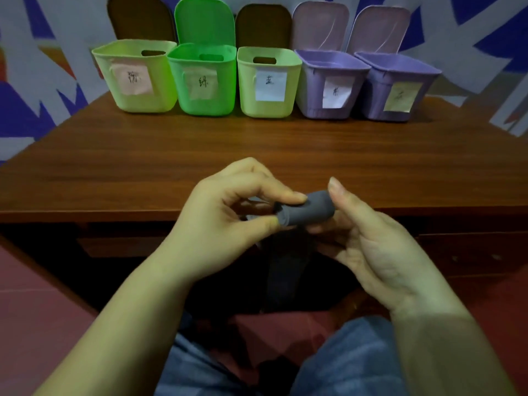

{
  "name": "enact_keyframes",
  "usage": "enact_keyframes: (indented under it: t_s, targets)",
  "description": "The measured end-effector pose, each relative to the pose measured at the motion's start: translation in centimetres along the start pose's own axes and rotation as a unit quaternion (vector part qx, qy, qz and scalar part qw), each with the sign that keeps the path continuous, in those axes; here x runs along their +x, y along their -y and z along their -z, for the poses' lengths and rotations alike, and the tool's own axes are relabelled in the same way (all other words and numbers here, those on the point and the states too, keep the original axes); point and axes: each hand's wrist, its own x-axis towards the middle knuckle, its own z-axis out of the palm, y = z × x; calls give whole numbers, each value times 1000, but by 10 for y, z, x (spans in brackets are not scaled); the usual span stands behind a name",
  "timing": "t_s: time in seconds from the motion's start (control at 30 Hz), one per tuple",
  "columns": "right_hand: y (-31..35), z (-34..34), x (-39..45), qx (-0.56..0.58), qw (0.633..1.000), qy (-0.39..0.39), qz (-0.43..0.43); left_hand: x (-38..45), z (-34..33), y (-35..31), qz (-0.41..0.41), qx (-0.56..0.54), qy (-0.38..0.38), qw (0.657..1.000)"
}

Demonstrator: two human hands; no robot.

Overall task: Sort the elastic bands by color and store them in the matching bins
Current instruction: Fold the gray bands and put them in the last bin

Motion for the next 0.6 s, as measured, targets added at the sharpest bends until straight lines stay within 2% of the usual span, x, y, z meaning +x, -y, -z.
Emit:
enact_keyframes:
  t_s: [0.1, 0.3, 0.37, 0.47, 0.6]
  targets:
    - [-13, -2, -6, -24, 1000, -17, -9, -17, -4, 2, 29, -29, -1, 999]
    - [-32, -13, -5, 16, 1000, -3, -2, -37, -4, 15, 78, -63, -20, 995]
    - [-38, -17, -3, 45, 999, -8, -1, -40, -7, 21, 128, -111, -35, 985]
    - [-48, -22, 2, 83, 996, -22, 8, -42, -11, 28, 218, -202, -76, 952]
    - [-61, -24, 11, 91, 994, -57, 20, -45, -20, 34, 242, -202, -78, 946]
